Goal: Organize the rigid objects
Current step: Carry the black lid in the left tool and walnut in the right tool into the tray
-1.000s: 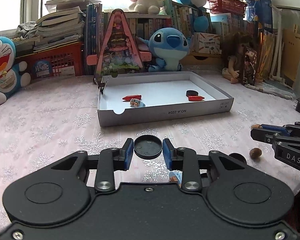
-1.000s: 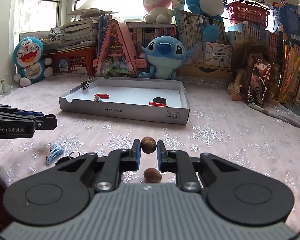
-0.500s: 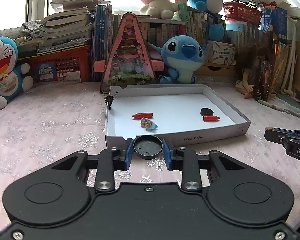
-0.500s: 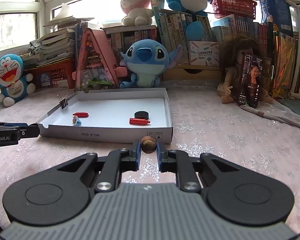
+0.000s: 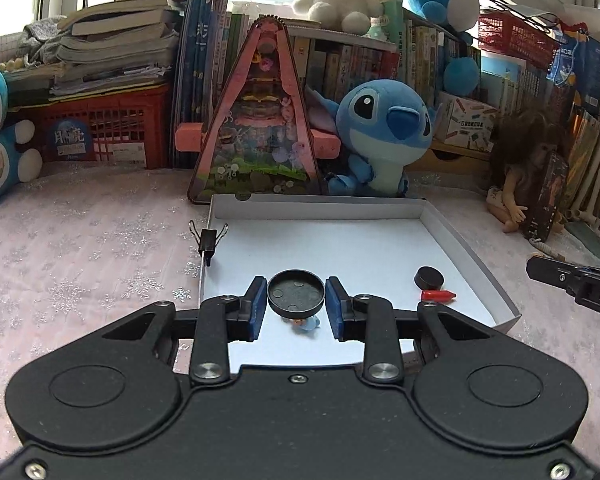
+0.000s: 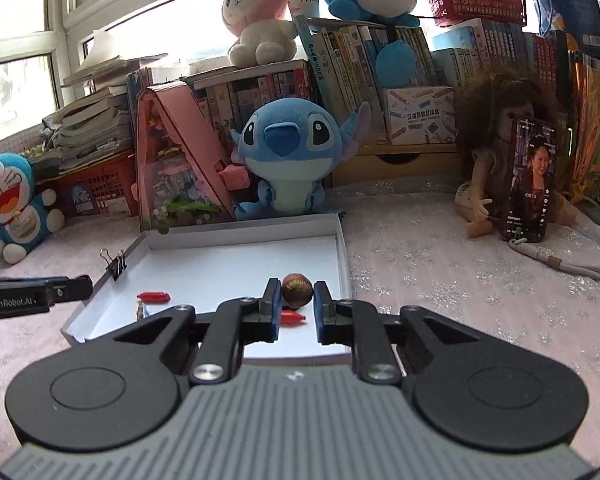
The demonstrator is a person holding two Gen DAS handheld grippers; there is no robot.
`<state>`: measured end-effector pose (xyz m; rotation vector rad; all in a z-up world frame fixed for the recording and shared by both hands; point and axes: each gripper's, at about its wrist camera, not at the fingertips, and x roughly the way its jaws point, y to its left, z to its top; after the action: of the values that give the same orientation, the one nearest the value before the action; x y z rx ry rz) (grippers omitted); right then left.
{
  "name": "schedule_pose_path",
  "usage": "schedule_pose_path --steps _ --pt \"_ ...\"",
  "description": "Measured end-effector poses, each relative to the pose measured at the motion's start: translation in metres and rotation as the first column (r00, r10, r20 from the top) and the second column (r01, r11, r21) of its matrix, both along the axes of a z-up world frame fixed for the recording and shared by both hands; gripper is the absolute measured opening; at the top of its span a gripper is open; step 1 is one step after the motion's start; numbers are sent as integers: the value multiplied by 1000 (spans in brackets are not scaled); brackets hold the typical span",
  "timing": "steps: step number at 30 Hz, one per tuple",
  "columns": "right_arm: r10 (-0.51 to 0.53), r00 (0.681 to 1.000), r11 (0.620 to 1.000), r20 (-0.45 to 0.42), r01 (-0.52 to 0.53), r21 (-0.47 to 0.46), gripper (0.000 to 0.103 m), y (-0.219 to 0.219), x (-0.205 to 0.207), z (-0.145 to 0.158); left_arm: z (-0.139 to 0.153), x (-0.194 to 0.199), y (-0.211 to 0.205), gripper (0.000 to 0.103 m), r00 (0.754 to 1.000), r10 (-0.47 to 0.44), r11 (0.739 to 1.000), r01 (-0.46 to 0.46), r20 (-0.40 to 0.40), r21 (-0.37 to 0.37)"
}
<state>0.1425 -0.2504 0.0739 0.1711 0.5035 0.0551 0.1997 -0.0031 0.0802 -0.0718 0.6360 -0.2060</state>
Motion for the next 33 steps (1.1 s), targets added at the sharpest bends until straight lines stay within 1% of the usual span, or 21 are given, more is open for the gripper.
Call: schedule_pose_path --steps 3,7,9,13,17,25,33 --pt "13 999 1000 -35 -13 2 21 1 23 3 -3 26 -2 29 999 12 1000 -12 -40 -11" --pt "36 995 999 -98 -37 -11 21 9 55 -3 -10 55 -8 29 996 27 1000 -29 -80 -13" --pt "41 991 999 -125 -44 -15 21 13 69 -7 -15 68 -12 29 995 27 1000 -28 -99 -3" --pt "50 982 999 -182 -48 11 21 18 94 -18 -26 88 -19 29 991 40 999 -37 -126 23" --pt "42 976 999 -212 -43 0 21 21 111 -26 -36 105 -22 29 986 55 998 -50 -156 36" --pt "23 968 1000 -249 -27 -12 21 21 133 -40 -49 123 -22 29 980 78 996 -70 -184 47" --pt "27 962 999 -271 -31 -13 21 22 141 -51 -58 127 -23 29 977 79 996 -70 -198 55"
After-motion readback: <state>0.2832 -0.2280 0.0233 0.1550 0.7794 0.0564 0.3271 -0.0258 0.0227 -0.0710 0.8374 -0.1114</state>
